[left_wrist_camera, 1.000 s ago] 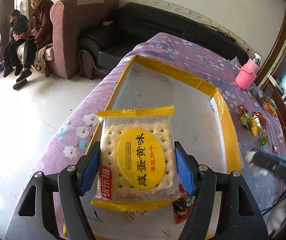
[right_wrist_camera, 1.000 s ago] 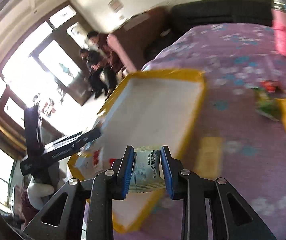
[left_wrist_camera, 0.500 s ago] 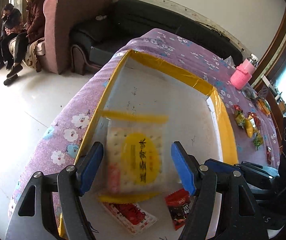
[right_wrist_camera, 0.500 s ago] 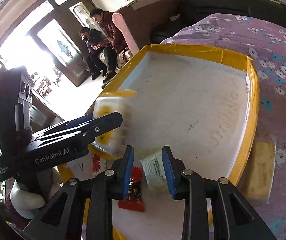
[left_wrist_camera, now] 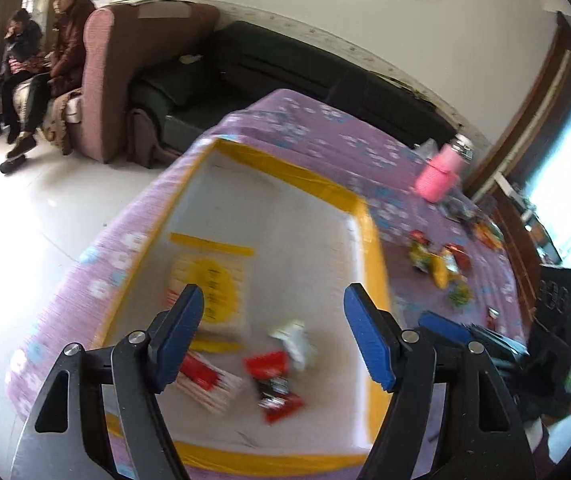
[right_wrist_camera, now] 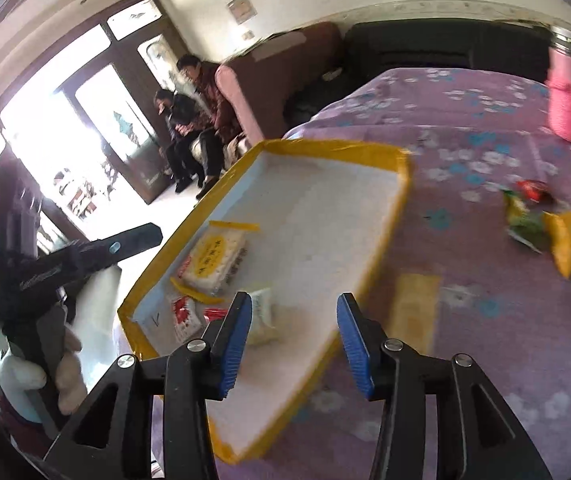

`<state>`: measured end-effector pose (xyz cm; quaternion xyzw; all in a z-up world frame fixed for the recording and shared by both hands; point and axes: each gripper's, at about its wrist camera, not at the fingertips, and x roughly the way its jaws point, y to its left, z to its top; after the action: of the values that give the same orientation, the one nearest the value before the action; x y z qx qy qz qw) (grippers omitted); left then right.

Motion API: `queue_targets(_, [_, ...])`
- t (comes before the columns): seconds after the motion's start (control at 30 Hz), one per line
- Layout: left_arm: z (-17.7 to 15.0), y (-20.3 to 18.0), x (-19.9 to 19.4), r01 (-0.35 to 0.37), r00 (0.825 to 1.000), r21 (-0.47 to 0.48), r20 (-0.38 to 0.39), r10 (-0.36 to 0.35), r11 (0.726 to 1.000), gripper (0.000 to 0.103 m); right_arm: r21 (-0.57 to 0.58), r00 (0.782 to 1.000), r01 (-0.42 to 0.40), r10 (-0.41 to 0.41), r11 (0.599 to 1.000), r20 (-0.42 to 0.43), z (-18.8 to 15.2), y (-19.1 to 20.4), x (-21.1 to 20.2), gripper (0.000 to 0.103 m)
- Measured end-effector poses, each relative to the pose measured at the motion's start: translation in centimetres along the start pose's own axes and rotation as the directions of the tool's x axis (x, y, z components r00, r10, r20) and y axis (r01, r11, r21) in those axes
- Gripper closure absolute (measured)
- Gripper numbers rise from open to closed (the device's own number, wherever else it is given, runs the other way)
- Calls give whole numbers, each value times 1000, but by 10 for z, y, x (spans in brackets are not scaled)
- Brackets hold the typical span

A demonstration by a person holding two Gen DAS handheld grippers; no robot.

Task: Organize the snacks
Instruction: 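Place the cracker pack in the tray with the left gripper while the right places a white sachet, then grasp the plain cracker bar with the left gripper while the right grasps the red Golden Crown bar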

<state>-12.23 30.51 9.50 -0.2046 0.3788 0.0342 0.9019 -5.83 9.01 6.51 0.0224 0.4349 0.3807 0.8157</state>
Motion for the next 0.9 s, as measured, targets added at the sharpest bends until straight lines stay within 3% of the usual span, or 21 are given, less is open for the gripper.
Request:
queue_targets(0.2, [-10,-58,3,65,997,85,-33,-63,994,30,83,996,57,-62,995,61,-10,-56,-47,55])
queue_targets(0.37, [-24,-104,16,97,993,165,-83,-84,981,30,180,987,96,-116,979,107,-23,-110,-82,54])
queue_targets(0.53, [-35,-133,32,118,987,188,-126,-95,975,30,282,973,128,-175,951,149,-31,-162,-116,53])
queue_targets(0.9, [-46,-156,66,122,975,153,-203,-90,981,30,464,890,203,-360,862,279,-38,-258,-178,50])
